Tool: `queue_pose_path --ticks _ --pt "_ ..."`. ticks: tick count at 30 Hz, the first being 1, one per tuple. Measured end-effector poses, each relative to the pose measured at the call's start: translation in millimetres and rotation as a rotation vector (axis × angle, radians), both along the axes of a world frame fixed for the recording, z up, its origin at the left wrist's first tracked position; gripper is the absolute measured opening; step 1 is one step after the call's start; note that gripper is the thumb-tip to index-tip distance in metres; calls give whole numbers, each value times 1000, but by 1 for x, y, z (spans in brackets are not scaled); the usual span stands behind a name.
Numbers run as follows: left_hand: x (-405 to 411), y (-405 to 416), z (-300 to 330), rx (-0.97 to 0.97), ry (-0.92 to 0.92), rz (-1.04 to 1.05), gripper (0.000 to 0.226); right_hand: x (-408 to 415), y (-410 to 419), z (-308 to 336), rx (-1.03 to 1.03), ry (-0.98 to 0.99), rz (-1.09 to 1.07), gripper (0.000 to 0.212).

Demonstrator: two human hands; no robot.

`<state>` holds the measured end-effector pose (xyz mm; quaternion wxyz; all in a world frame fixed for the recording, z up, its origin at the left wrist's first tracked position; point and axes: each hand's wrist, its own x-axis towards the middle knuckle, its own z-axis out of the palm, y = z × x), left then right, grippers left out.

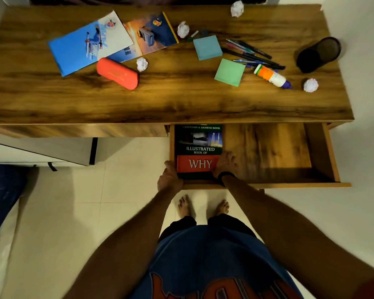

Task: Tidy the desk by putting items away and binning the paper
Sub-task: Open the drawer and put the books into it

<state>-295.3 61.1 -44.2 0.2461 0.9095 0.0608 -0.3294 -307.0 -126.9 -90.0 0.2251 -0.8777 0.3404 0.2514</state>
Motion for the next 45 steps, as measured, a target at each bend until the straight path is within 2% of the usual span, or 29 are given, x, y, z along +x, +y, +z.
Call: queue_pose_path --ticks 2,4,5,8,9,12,13,17,20,23,26,30,36,41,45 --pt "-8 2 2 8 -4 1 39 -9 6 9 -12 -48 277 90" --pt "-14 3 2 13 6 0 39 -18 15 8 7 44 530 96" --pt "-15 4 0 16 12 -1 39 -21 17 6 34 97 576 96" --pt "-20 6 0 -16 24 19 44 -26 14 -1 54 136 591 100" --pt "-22 6 0 -29 28 19 53 -26 12 -2 55 120 606 101" --pt "-22 4 6 -25 31 -12 98 -20 9 0 84 34 636 101" --pt "-20 3 10 -10 17 -25 104 -15 11 3 111 -7 652 101" --pt "0 3 24 62 -118 -49 97 16 23 31 124 -232 738 91" --pt "30 14 39 83 -263 -85 86 50 40 61 187 -389 742 78" --pt "72 29 58 85 -358 -93 88 94 57 88 214 -509 759 72" --pt "115 47 73 47 -464 -79 90 138 73 109 187 -532 698 69" --pt "184 82 88 9 -509 -31 88 204 110 121 201 -554 620 68" --pt "324 160 86 -51 -589 44 64 324 167 125 272 -590 396 57" --pt "413 210 83 -74 -535 288 71 412 203 120 206 -628 230 47" --pt "452 231 67 -84 -335 538 72 476 221 119 161 -519 178 63"
